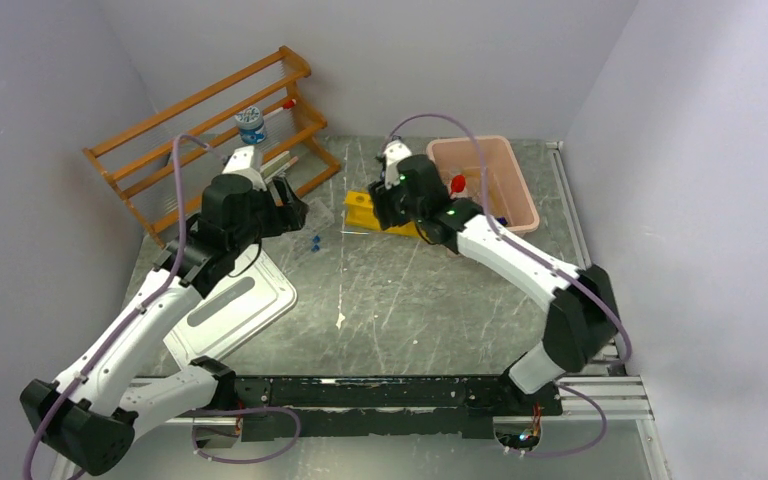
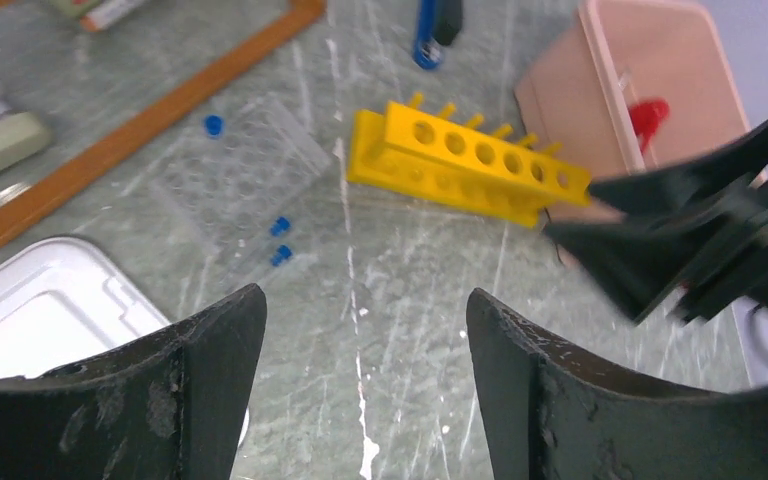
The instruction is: Organize the chemistry lab equipment
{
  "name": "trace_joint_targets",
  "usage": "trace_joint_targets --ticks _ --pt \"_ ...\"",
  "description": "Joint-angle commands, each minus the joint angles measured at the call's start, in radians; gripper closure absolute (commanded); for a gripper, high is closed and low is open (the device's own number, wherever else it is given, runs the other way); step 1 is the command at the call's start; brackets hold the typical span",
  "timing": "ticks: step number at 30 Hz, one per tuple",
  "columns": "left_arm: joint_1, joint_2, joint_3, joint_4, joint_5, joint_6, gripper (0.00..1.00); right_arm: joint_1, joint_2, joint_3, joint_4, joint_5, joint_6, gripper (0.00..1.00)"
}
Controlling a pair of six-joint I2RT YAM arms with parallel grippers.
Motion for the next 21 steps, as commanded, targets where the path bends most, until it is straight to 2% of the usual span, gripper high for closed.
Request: trace_joint_targets --ticks 1,8,12,16,21 --pt "0.008 -0.047 -0.001 -0.040 -0.256 -0.125 0.22 0.036 0.120 -0.005 0.011 -0.122 -0.032 0.40" --pt "0.008 -0.057 0.111 0.025 -0.391 -0.017 0.21 0.088 0.309 0.065 -0.013 -0.122 -0.105 0.37" --pt "0.008 -0.035 0.133 0.061 -0.368 0.011 0.21 0.110 0.425 0.151 -0.025 -0.096 -0.142 0.32" --pt "0.008 0.014 0.169 0.062 -0.325 0.006 0.20 0.139 0.534 0.253 -0.062 -0.013 -0.197 0.31" --pt "0.008 0.077 0.225 0.045 -0.265 -0.017 0.20 0.144 0.567 0.246 0.001 -0.020 -0.255 0.30"
